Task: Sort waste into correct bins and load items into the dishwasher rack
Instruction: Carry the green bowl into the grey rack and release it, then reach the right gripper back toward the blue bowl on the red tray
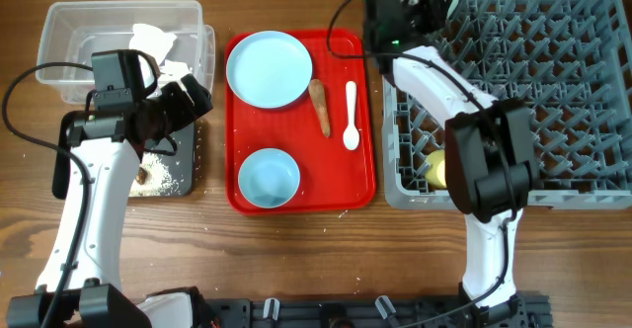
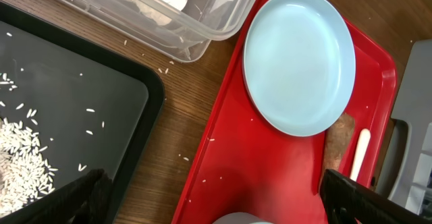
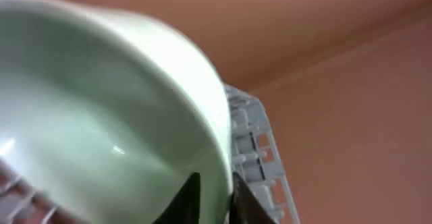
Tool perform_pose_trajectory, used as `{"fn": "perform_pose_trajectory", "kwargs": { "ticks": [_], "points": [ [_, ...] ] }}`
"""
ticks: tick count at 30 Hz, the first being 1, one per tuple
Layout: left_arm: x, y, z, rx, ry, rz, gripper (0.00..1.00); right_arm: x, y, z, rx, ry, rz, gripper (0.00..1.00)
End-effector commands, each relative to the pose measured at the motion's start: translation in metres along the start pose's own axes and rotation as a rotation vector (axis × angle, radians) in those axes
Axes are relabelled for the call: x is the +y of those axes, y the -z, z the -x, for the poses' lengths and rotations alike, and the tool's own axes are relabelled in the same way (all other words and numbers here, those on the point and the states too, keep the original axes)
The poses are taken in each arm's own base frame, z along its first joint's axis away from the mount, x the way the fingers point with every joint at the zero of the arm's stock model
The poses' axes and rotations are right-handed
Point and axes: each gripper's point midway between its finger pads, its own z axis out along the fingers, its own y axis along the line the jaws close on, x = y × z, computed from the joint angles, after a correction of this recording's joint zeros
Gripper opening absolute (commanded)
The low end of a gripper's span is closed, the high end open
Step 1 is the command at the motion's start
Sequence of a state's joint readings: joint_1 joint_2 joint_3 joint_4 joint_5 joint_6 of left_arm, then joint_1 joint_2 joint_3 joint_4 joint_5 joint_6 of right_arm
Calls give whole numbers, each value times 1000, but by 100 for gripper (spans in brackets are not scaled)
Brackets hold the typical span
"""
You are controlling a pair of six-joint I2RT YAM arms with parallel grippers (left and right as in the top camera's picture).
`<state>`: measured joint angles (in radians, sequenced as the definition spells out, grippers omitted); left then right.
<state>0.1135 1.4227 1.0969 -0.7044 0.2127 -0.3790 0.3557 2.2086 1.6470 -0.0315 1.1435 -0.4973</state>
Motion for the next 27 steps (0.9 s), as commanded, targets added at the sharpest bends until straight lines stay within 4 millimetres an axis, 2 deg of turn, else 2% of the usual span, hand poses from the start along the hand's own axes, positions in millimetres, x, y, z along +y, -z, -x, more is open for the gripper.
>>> {"fn": "perform_pose_trajectory", "kwargs": {
  "ticks": [1, 2, 3, 4, 5, 9, 11, 16, 18, 20, 22, 24, 26, 27],
  "points": [
    [-2, 7, 5, -24, -9, -5, 100, 23, 16, 2, -20, 95, 45, 25],
    [-2, 7, 5, -24, -9, -5, 100, 25, 19, 3, -24, 100, 49, 29],
    [-2, 7, 5, -24, -9, -5, 100, 27, 23, 4, -28, 108, 53, 54],
    [-2, 7, 5, -24, -9, -5, 100, 30, 26, 3, -29, 125, 58, 90],
    [-2, 7, 5, -24, -9, -5, 100, 32, 29, 4, -34, 132, 62, 100],
    [-2, 7, 5, -24, -9, -5, 100, 35, 35, 6, -44, 134, 73, 100],
    [-2, 7, 5, -24, -9, -5, 100, 33, 44, 15, -73, 121, 100, 100],
    [-2, 7, 5, -24, -9, -5, 100, 5, 83, 41, -155, 54, 162, 100],
    [-2, 7, 5, -24, -9, -5, 100, 11, 96, 37, -160, 18, 272, 100],
    [-2, 7, 5, -24, -9, -5, 100, 32, 110, 26, -133, -10, 449, 100],
    [-2, 7, 5, -24, -9, -5, 100, 64, 147, 3, -64, -18, 764, 99],
    [-2, 7, 5, -24, -9, -5, 100, 87, 205, -15, 20, -36, 1124, 99],
    [-2, 7, 5, -24, -9, -5, 100, 98, 268, -27, 123, -73, 1483, 98],
    [-2, 7, 5, -24, -9, -5, 100, 99, 296, -29, 215, -133, 1640, 90]
  ]
}}
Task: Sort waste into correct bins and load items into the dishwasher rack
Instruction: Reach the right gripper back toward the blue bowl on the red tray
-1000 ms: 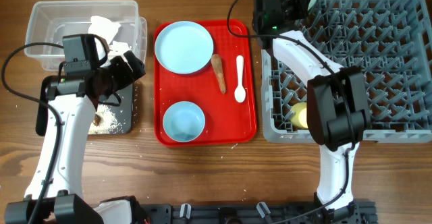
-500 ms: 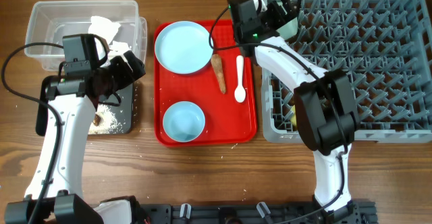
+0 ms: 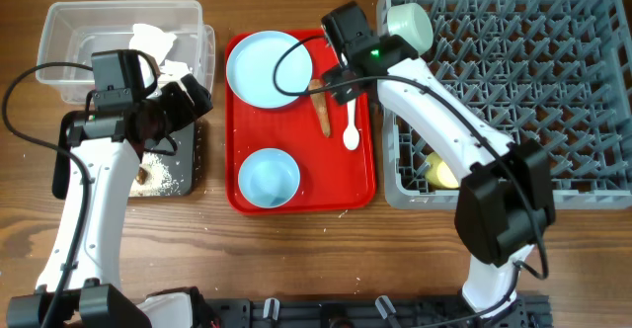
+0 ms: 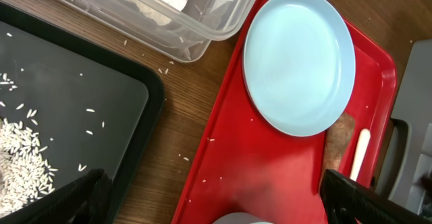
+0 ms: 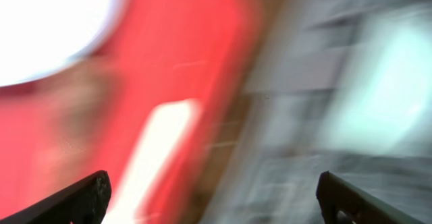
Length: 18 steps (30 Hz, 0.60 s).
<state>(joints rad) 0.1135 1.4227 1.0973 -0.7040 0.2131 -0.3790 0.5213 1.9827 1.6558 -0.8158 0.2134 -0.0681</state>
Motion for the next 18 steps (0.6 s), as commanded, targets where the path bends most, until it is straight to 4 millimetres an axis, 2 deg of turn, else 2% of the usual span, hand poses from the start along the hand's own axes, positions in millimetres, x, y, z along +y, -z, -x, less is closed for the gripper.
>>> {"fn": "perform_pose_trajectory", "kwargs": {
  "ticks": [1, 4, 6, 8, 9, 12, 18],
  "points": [
    [-2, 6, 5, -24, -9, -4, 100, 110, 50, 3, 56, -297, 678, 82],
    [-2, 6, 5, -24, -9, -4, 100, 132, 36, -24, 181, -432, 655, 79],
    [-2, 6, 5, -24, -9, -4, 100, 147, 23, -51, 267, -486, 597, 74],
    [-2, 6, 5, -24, -9, -4, 100, 171, 16, -84, 366, -543, 559, 68],
    [-2, 6, 5, -24, -9, -4, 100, 176, 16, -88, 377, -534, 558, 67],
    [-2, 6, 5, -24, -9, -4, 100, 183, 15, -94, 383, -519, 530, 44],
    [-2, 6, 5, -24, -9, -4, 100, 191, -2, -102, 431, -526, 535, 21]
  ]
}}
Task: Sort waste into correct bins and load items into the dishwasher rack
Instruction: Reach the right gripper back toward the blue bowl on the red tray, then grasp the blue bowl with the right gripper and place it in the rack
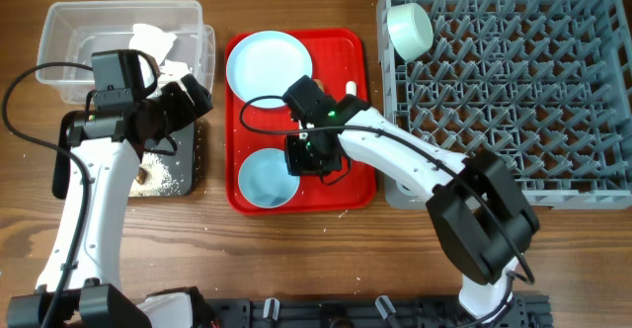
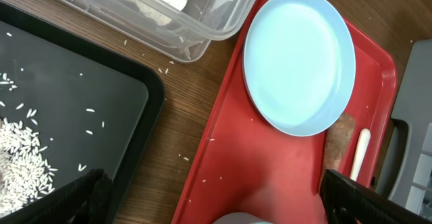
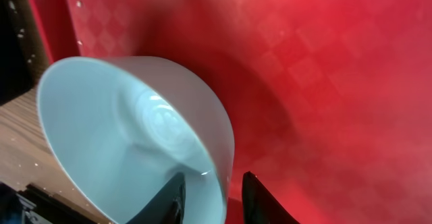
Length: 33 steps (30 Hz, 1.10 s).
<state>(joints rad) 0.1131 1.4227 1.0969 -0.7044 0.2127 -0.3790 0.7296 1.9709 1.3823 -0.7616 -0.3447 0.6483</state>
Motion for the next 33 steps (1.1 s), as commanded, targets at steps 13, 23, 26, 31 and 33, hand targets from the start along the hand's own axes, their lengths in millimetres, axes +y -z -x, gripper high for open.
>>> {"fn": "perform_pose_trajectory", "kwargs": {
  "ticks": [13, 23, 26, 31, 33],
  "points": [
    [-2, 7, 5, -24, -8, -4, 100, -15, 60, 38, -207, -22, -117, 4],
    [-2, 7, 5, -24, -9, -4, 100, -173, 337, 40, -967, -257, -1013, 4],
    [-2, 7, 5, -24, -9, -4, 100, -193, 354, 39, -938, -225, -1225, 4],
    [-2, 7, 5, -24, -9, -5, 100, -213, 329, 69, -719, -43, -1468, 4],
    [-2, 7, 5, -24, -9, -4, 100, -217, 309, 85, -615, 57, -1516, 4]
  ]
}}
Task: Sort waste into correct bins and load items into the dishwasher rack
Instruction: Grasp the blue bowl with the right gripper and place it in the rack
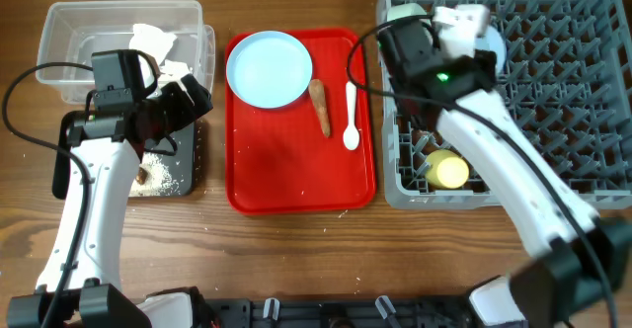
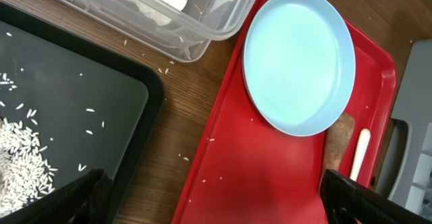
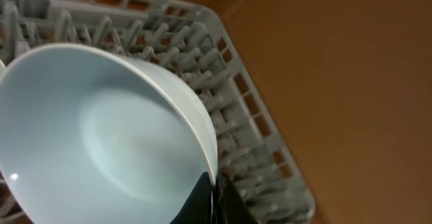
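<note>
My right gripper is shut on the rim of a small light-blue bowl, holding it tilted over the back left of the grey dishwasher rack. The bowl is beside a pale green cup lying in the rack. On the red tray lie a light-blue plate, a brown food scrap and a white spoon. My left gripper hangs open over the tray's left edge, with nothing between its fingers.
A clear plastic bin with white paper waste stands at the back left. In front of it is a black tray with spilled rice. A yellow object sits in the rack's front left.
The small blue bowl is gone from the red tray. My right gripper, then at the bowl's rim on the tray, now holds it over the rack's back left. The left arm has not moved.
First my right gripper held the green cup over the rack's back left corner. Then the cup lay in the rack and the gripper was open over the tray. It then stood at the blue bowl on the tray, and now holds that bowl over the rack.
</note>
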Tool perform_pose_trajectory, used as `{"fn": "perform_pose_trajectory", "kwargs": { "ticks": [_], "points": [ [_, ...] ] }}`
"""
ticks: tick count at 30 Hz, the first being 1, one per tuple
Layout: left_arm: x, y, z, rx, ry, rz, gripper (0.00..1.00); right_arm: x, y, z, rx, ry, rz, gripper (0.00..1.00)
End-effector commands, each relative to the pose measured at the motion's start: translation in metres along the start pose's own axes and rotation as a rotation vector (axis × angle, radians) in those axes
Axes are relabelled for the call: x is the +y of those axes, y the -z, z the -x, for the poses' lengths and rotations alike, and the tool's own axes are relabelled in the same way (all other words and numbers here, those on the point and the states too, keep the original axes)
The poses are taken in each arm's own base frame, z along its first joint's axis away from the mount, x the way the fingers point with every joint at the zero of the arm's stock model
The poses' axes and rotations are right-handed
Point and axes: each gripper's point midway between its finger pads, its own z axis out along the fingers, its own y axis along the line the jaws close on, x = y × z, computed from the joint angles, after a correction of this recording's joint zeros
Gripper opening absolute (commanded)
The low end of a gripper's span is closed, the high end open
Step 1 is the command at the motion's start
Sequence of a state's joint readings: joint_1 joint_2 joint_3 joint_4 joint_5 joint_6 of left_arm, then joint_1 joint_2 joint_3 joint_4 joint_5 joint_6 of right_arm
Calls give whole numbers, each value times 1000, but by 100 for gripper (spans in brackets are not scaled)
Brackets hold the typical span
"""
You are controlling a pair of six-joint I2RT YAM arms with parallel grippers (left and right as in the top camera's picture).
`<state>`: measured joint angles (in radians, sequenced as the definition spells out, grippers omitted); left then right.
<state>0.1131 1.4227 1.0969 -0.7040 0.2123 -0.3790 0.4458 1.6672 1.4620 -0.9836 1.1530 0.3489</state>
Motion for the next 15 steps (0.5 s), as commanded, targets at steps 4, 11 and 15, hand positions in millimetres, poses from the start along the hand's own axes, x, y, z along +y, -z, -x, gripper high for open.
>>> {"fn": "perform_pose_trajectory", "kwargs": {
  "ticks": [4, 11, 15],
  "points": [
    [-2, 7, 5, -24, -9, -5, 100, 47, -30, 2, -18, 391, -182, 4],
    [-2, 7, 5, -24, -9, -5, 100, 83, -33, -9, -13, 458, -115, 4],
    [-2, 7, 5, -24, -9, -5, 100, 99, -21, -10, -31, 505, -54, 4]
  ]
}}
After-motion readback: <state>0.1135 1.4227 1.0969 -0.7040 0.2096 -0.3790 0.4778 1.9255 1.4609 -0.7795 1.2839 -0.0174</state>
